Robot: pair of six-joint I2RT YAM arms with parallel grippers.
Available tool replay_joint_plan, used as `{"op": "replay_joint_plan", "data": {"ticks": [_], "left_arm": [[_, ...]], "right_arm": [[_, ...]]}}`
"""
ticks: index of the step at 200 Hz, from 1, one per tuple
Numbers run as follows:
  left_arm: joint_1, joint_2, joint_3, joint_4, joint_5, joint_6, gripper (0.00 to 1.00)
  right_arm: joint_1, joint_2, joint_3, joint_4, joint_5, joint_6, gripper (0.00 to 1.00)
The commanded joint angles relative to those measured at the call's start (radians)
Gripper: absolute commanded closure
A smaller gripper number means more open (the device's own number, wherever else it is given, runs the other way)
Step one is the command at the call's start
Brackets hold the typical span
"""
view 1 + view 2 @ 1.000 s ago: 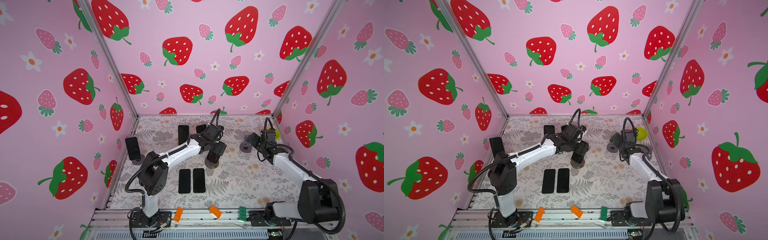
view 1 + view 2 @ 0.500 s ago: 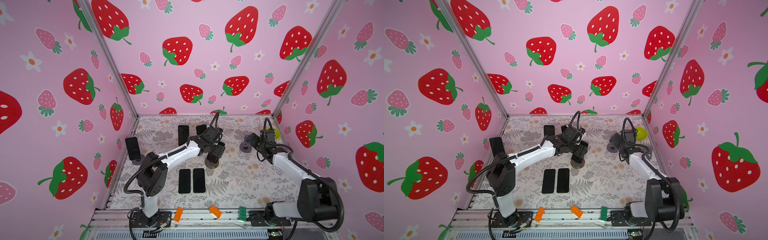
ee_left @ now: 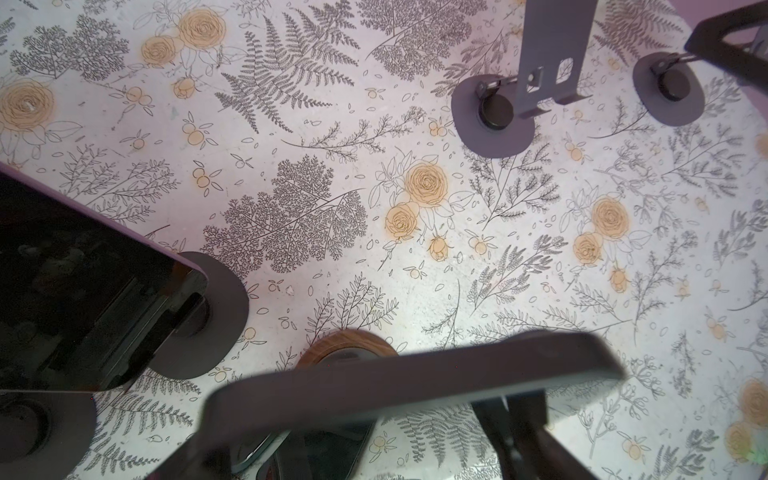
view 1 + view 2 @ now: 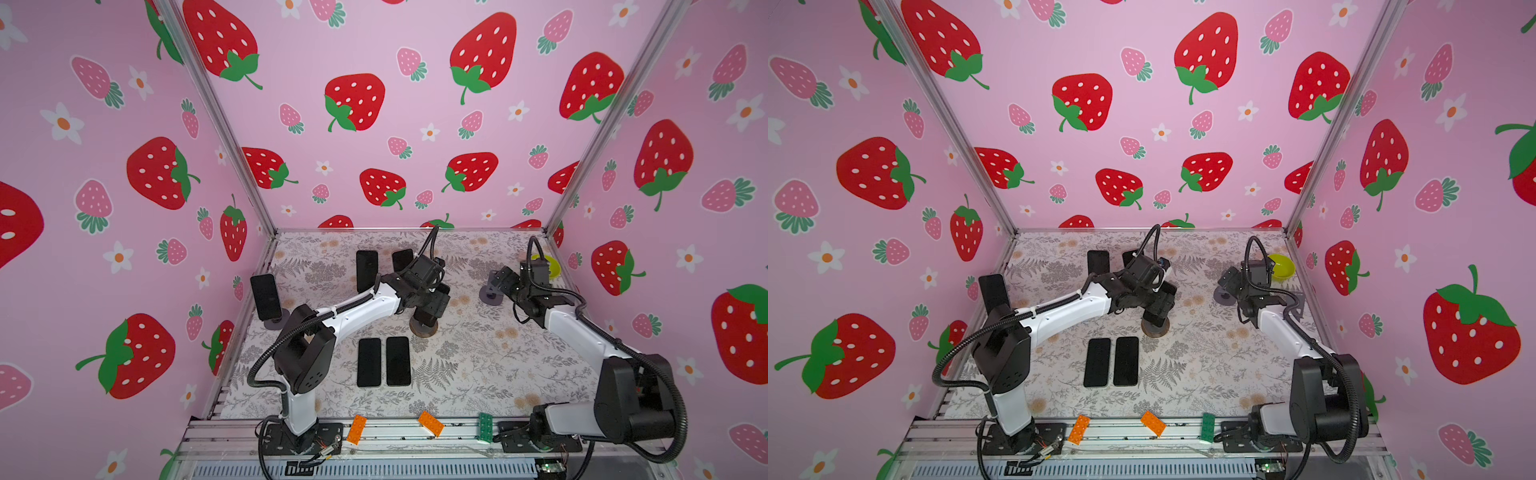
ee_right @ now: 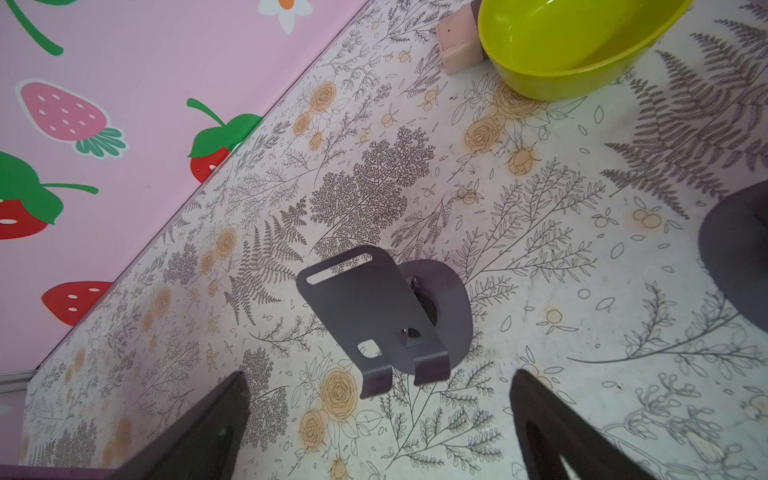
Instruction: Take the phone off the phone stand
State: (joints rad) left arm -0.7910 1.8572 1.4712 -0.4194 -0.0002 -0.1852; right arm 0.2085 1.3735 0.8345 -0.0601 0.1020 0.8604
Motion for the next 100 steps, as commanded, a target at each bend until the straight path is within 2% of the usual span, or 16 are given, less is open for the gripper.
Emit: {"op": "replay_joint_plan", "data": {"ticks": [1,100], "left_arm": [[-0.004,-0.033,-0.009,-0.001,-0.019,-0.002,0.11],[-0.011,-0.05,-0.001,-0.007,-0.052,-0.003,0.16]], "right_arm": [[-0.003,0.015,-0.012,0.009,-0.004,0.01,0.0],[-0.002,0.032,-0.013,0.003,-0.015,0.017,0.0]]}}
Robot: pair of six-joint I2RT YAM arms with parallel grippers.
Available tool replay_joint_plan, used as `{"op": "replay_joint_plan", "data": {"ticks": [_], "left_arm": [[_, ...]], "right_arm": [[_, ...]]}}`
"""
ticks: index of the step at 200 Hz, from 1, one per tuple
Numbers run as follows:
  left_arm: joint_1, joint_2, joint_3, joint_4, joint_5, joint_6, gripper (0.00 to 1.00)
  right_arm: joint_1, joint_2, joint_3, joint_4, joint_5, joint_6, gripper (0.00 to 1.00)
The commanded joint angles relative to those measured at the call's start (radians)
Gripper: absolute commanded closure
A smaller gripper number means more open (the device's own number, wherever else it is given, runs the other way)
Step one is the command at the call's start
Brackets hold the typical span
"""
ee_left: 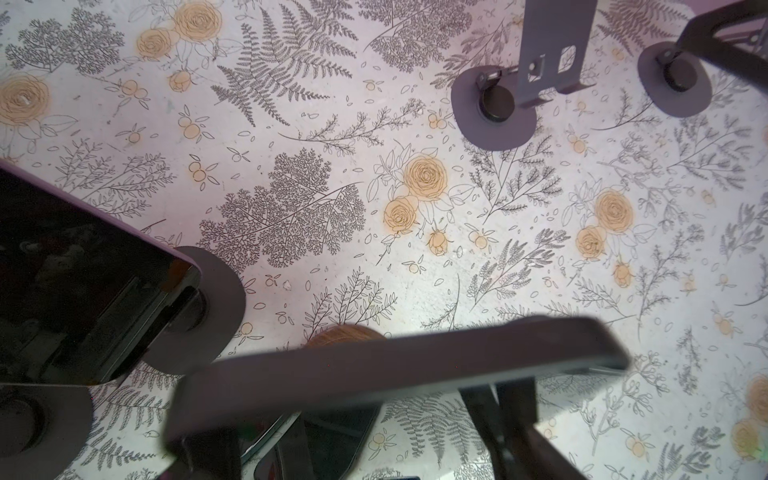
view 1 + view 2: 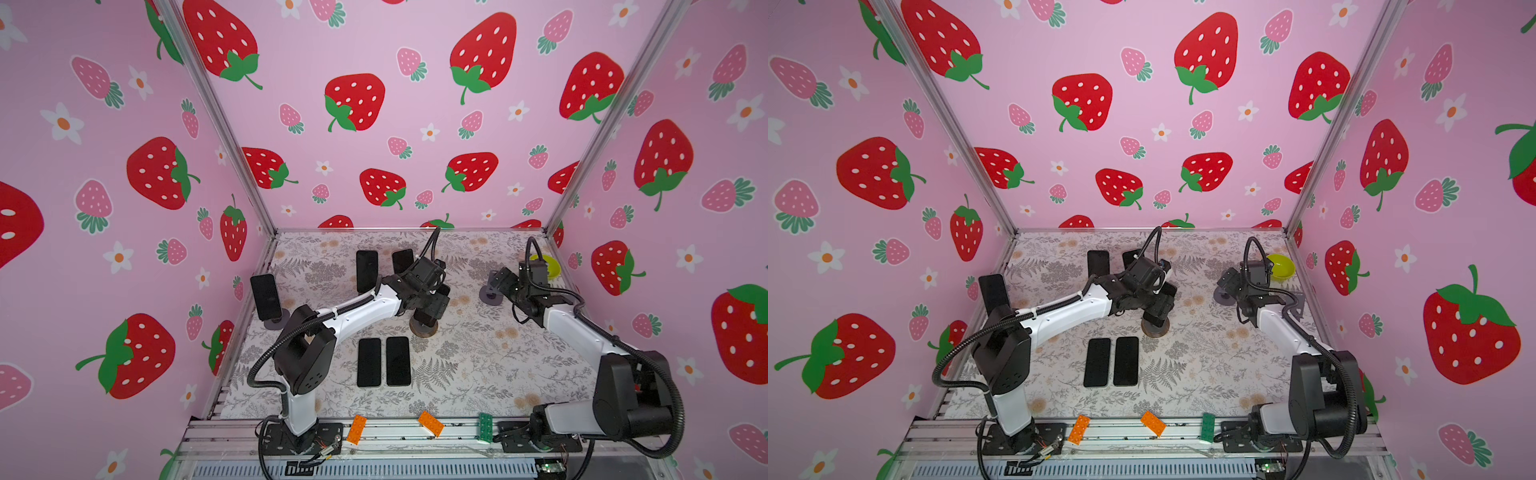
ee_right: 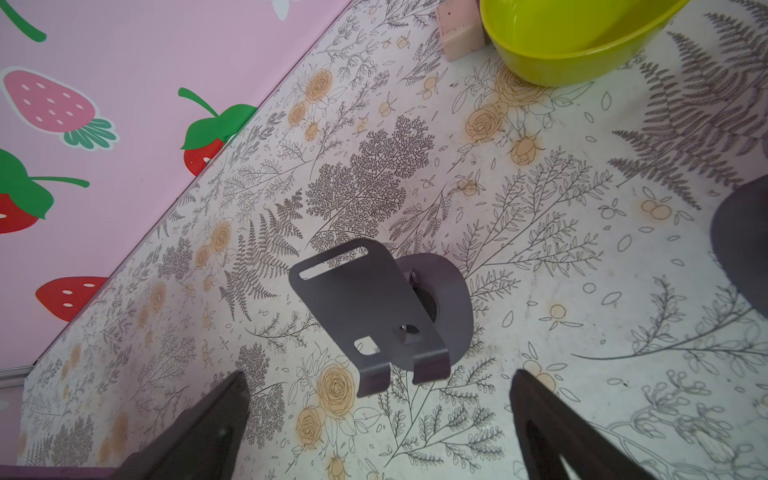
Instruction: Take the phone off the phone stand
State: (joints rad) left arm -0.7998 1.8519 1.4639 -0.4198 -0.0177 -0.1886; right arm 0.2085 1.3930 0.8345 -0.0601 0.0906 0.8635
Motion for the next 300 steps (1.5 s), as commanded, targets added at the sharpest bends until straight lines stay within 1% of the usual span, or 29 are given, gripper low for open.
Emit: {"op": "replay_joint_plan", "data": {"ticks": [1,81,103,111,140,186,221,251,288,300], "left_arm": [[-0.003,-0.045,0.006,-0.007,-0.034,0.0,0.16],[-0.003,-0.058,0.015,-0.013,-0.028,0.005,0.17],[-0.006,-0.053,0.011,0.0,-0.018,0.0,0.11],[-0.009,-0.051,0.002,0.014,-0.018,-0.002,0.0],[-0.012,-0.05,-0.019,0.065,-0.024,-0.017,0.01],[-0.021,-0.019,-0.008,0.052,-0.03,-0.01,0.01],[-0.059,0.001,-0.001,0.037,-0.127,0.058,0.01],[-0.063,0.009,-0.008,0.032,-0.163,0.059,0.0],[-0.063,0.006,-0.019,0.052,-0.148,0.051,0.07],[-0.062,0.003,-0.022,0.056,-0.135,0.054,0.12]], "right_arm": [[-0.001,0.013,-0.013,0.003,-0.003,0.013,0.0],[-0.003,0.034,-0.011,0.006,-0.013,0.018,0.0],[-0.003,0.034,-0.011,0.004,-0.015,0.018,0.0],[-0.002,0.034,-0.011,0.005,-0.014,0.019,0.0],[-0.002,0.034,-0.011,0.003,-0.016,0.017,0.0],[-0.002,0.036,-0.011,0.005,-0.018,0.018,0.0],[-0.002,0.038,-0.011,0.005,-0.021,0.02,0.0],[-0.003,0.041,-0.009,0.005,-0.024,0.018,0.0],[-0.003,0.043,-0.01,0.004,-0.027,0.018,0.0],[-0.003,0.044,-0.01,0.003,-0.027,0.019,0.0]]}}
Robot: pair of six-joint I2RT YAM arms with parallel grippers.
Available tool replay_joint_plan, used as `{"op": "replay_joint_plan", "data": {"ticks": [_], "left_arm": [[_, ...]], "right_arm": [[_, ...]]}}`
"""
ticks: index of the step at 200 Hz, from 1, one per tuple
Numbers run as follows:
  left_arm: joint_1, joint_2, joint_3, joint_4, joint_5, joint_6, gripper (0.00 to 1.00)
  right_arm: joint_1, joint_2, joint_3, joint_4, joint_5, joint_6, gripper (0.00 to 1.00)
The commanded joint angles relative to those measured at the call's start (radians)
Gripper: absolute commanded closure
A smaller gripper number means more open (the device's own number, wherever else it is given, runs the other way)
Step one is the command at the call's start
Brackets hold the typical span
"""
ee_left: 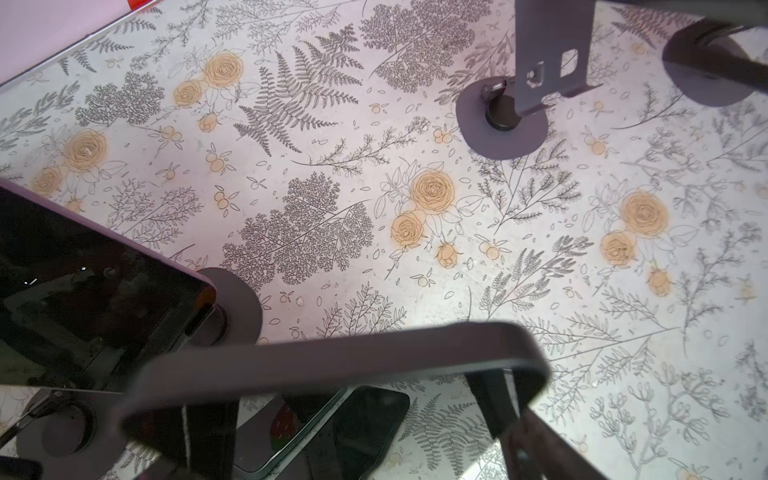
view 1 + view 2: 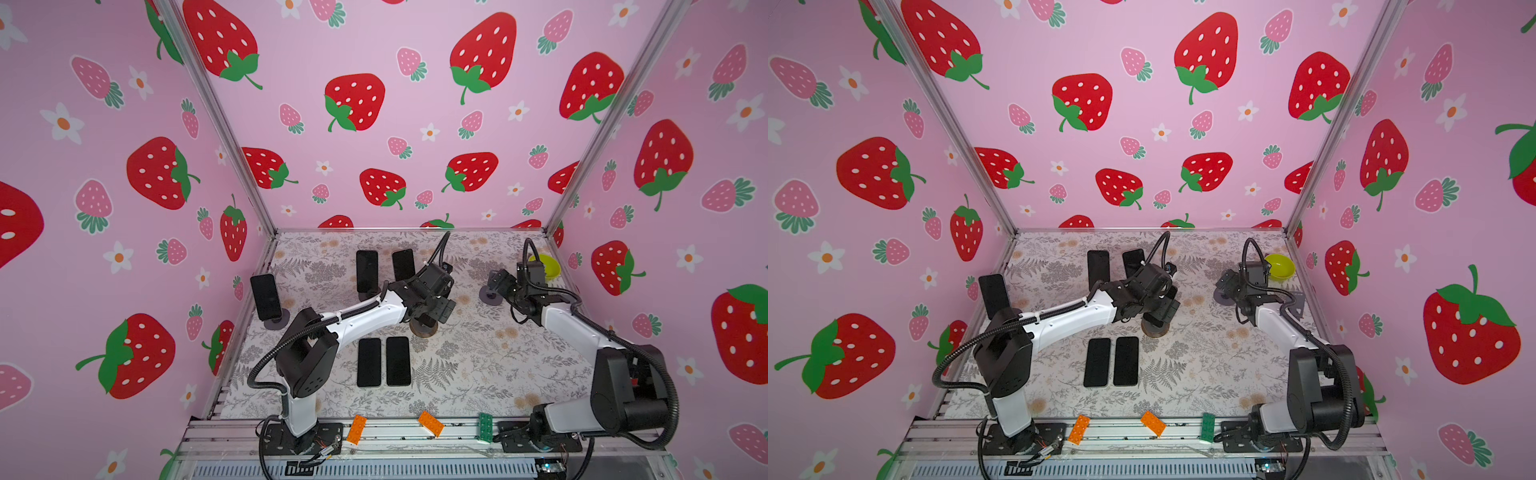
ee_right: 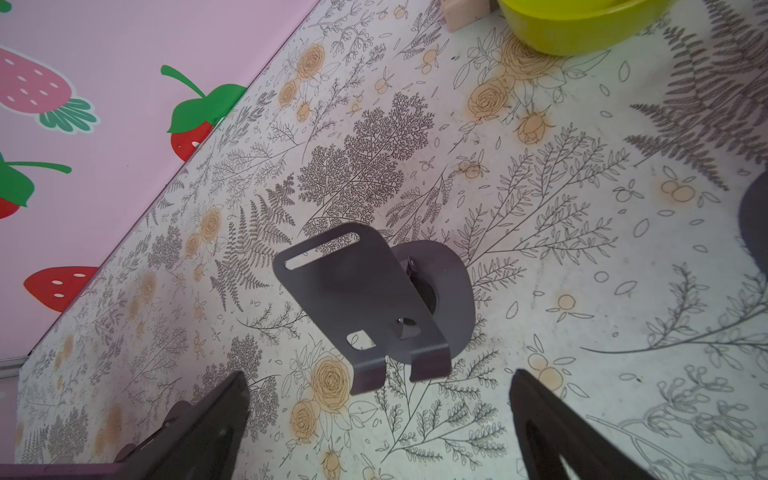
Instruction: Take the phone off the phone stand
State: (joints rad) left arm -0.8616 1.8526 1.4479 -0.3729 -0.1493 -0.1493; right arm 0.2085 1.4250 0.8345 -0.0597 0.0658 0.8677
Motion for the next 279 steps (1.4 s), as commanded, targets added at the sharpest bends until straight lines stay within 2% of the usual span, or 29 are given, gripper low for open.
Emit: {"op": "replay_joint_plan", "data": {"ticks": [1,106,147,210,279], "left_arm": [[0.001,0.002,-0.006,0.011,-0.002,0.014,0.13],[0.034,-0.024,-0.057,0.066,0.089,-0.052,0.11],[0.051,-0.035,-0.093,0.107,0.127,-0.087,0.14],[0.052,-0.041,-0.093,0.104,0.116,-0.072,0.24],[0.051,-0.067,-0.077,0.074,0.106,-0.058,0.27]], "right_arm": [[-0.003,0.012,-0.01,0.003,-0.002,0.014,0.0],[-0.002,0.015,-0.009,0.006,-0.012,0.013,0.0],[-0.002,0.018,-0.011,0.008,-0.017,0.012,0.0],[-0.003,0.025,-0.014,0.017,-0.032,0.011,0.0],[-0.003,0.032,-0.014,0.019,-0.037,0.013,0.0]]}}
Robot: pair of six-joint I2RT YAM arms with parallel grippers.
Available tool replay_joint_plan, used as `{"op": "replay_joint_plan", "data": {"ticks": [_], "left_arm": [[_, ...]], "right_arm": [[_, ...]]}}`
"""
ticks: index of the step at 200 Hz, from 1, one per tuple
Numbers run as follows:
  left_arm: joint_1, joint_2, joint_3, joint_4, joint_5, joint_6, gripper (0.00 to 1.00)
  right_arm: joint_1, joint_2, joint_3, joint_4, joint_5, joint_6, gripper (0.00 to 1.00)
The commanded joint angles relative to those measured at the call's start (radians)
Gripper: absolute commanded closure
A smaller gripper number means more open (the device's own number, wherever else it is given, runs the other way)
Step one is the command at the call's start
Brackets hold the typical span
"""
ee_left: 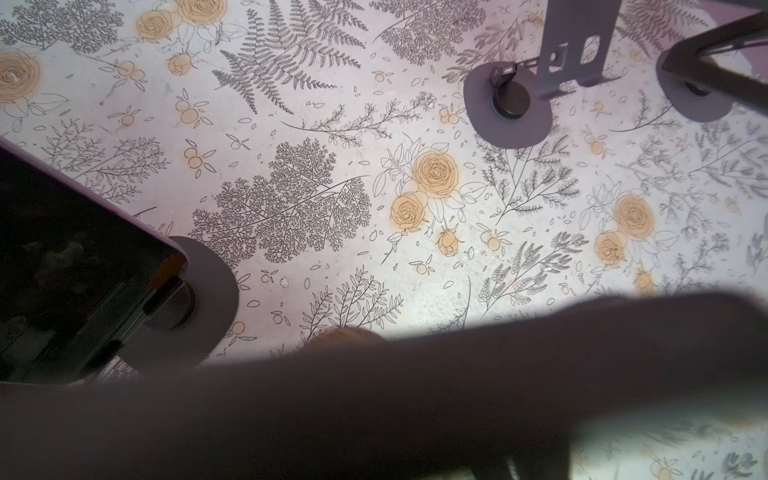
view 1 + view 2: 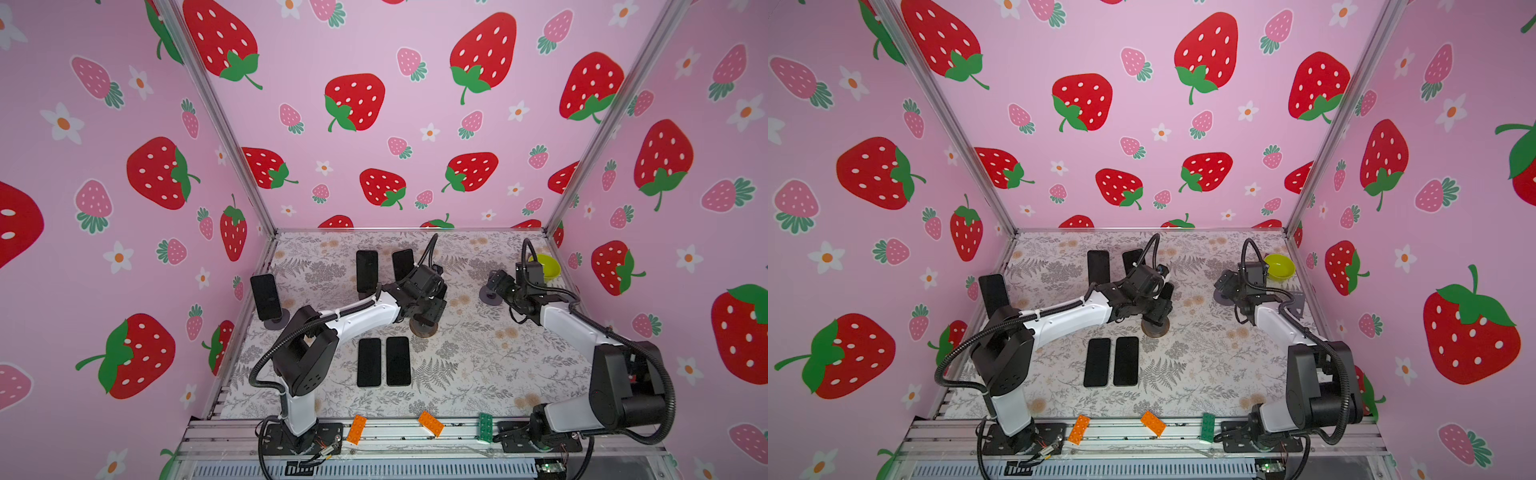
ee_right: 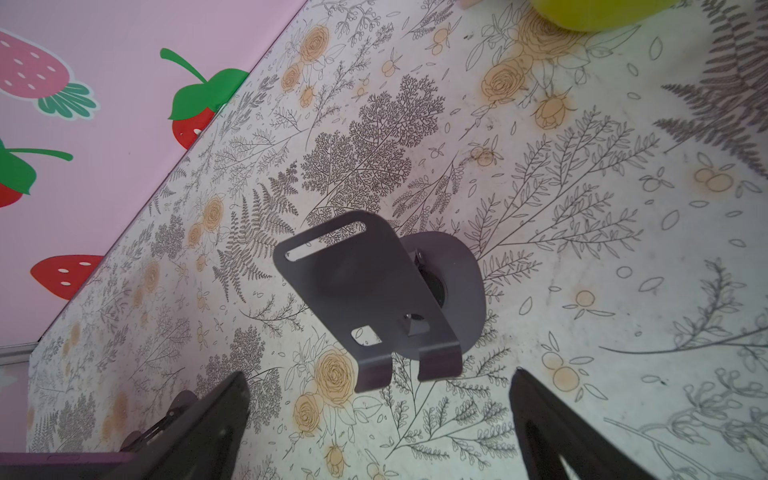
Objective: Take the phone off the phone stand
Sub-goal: 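Lift the black phone up off the wooden stand with the left gripper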
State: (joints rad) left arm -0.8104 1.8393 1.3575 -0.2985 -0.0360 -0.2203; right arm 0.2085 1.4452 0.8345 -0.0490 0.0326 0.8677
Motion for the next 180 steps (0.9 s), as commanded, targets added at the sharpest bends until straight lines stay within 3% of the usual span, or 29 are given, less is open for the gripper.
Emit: {"op": "replay_joint_plan", "data": {"ticks": [1,112,180], "left_arm": [[-0.001,-0.054,0.015,-0.001,-0.008,0.012,0.27],[0.001,-0.119,0.051,-0.088,-0.057,0.028,0.28],[0.036,-0.215,-0.018,-0.118,-0.097,0.039,0.28]], "right_arm": [[-0.003,0.013,-0.014,0.008,-0.003,0.012,0.0],[-0.002,0.013,-0.014,0.015,-0.012,0.008,0.0],[-0.003,0.012,-0.015,0.015,-0.013,0.011,0.0]]}}
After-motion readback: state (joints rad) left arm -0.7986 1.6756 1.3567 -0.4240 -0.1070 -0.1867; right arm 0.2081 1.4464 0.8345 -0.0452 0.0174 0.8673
